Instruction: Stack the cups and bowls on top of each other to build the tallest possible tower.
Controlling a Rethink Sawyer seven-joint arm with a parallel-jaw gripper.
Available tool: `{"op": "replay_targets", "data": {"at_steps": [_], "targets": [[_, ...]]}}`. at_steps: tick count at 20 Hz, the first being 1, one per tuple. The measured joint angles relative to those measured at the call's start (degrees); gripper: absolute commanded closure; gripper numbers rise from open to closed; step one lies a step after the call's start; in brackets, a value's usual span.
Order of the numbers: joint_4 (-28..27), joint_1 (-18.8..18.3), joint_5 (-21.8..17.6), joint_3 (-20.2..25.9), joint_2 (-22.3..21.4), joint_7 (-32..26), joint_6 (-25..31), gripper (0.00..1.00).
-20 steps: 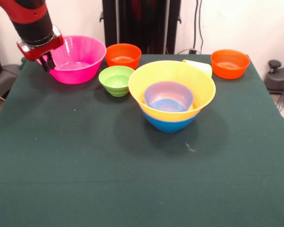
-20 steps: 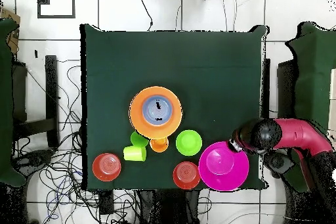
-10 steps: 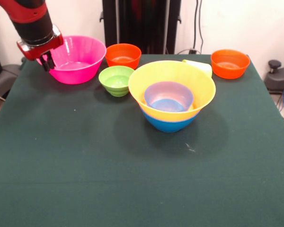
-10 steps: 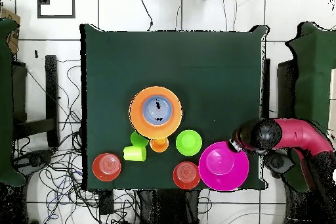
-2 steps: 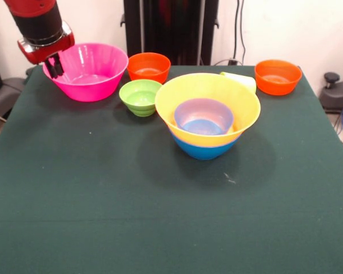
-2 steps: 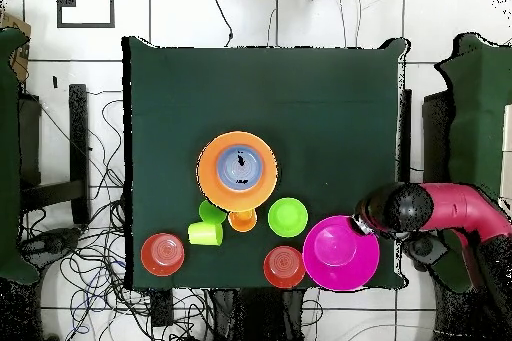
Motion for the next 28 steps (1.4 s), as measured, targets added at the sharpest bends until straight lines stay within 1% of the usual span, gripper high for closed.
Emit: {"op": "replay_targets", "data": {"at_steps": [6,7,28], "targets": [[0.0,0.0,-0.1,0.0,0.6,0.0,-0.9,1.00],[0.0,0.0,-0.1,0.0,0.7,0.0,-1.3,0.00],[0.0,-0.4,-0.6,-0.1,0.6,0.0,-1.9,0.00]]}}
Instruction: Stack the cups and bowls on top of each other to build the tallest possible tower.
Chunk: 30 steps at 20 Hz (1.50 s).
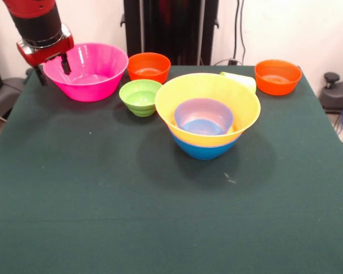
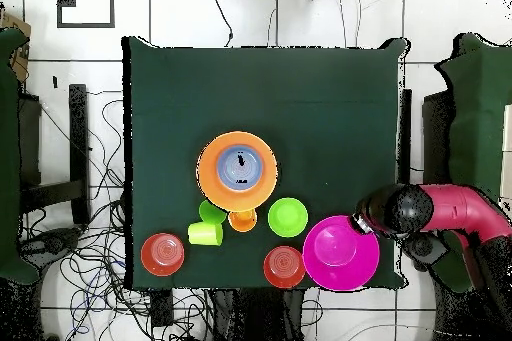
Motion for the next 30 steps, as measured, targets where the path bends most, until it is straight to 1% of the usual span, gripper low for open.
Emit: {"op": "replay_targets", "data": {"at_steps": [8,13,14,17,18,19,26,27,30], "targets": [[0.0,-1.7,-3.5,-0.6,0.9,0.0,-0.7,0.00],[-0.1,-2.8,-7.1,-1.7,3.8,0.0,-3.3,0.00],[-0.2,-3.0,-8.3,-2.2,5.2,0.0,-4.4,0.00],[-0.5,-3.0,-9.9,-3.2,7.3,0.0,-6.0,0.00],[-0.8,-3.0,-11.0,-4.0,9.3,0.0,-7.3,0.00],[-0.9,-3.1,-11.1,-4.1,9.9,0.0,-7.5,0.00],[-1.0,-2.8,-11.1,-4.4,9.6,0.0,-7.6,0.00],[-1.0,-2.8,-11.1,-4.4,9.6,0.0,-7.6,1.00],[-1.0,-2.8,-11.1,-4.4,9.6,0.0,-7.6,1.00]]}}
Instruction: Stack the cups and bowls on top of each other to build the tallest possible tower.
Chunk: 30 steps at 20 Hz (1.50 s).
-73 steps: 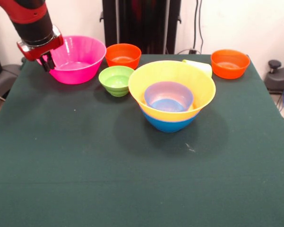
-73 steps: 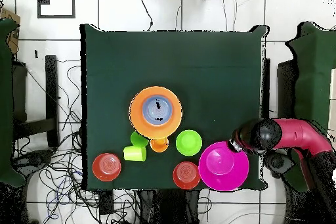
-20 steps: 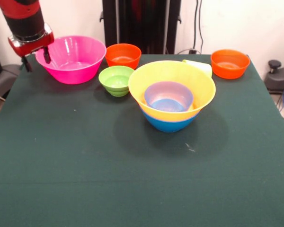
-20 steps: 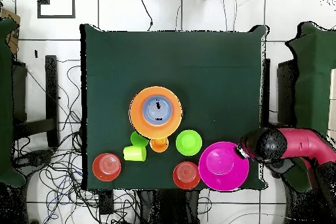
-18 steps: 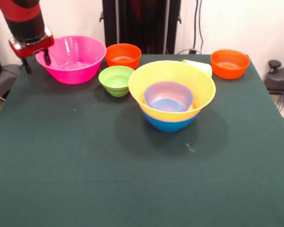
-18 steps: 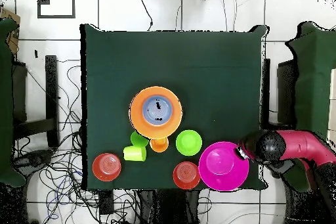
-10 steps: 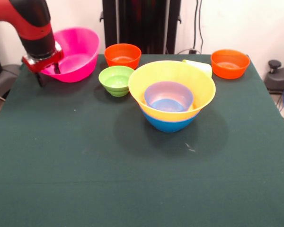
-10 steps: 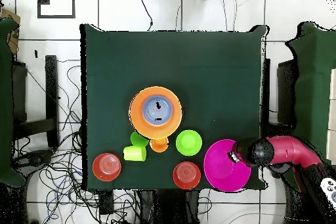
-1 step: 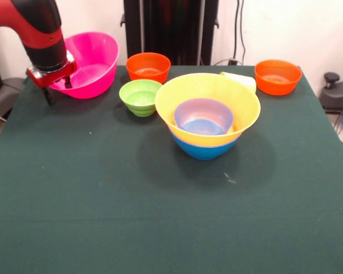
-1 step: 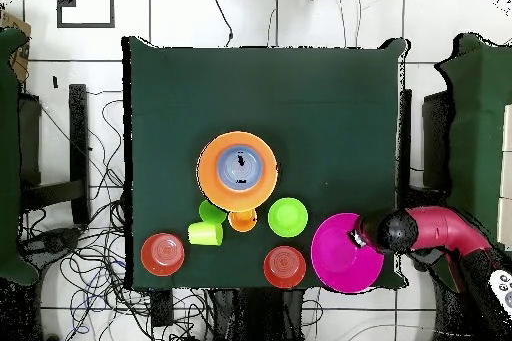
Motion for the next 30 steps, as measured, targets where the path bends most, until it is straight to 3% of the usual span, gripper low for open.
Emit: {"op": "replay_targets", "data": {"at_steps": [19,30], "targets": [[-0.9,0.6,1.2,-0.6,0.2,0.0,0.9,1.00],[-6.5,2.9,3.6,-0.7,2.6,0.0,9.6,1.00]]}}
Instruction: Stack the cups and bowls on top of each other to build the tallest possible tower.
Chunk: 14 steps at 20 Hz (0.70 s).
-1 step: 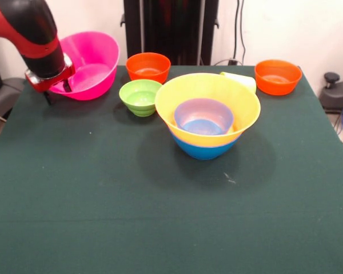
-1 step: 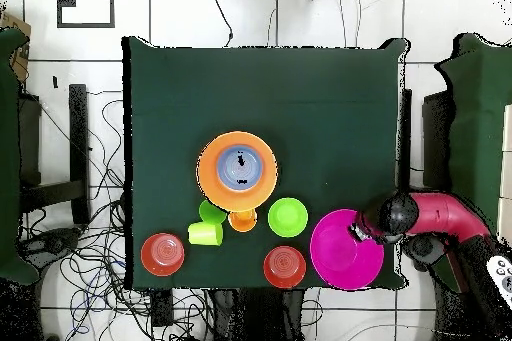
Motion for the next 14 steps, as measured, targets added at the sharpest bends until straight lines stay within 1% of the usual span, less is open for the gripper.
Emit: {"op": "replay_targets", "data": {"at_steps": [14], "targets": [[-9.0,1.3,3.4,0.7,4.2,-1.1,11.1,1.00]]}}
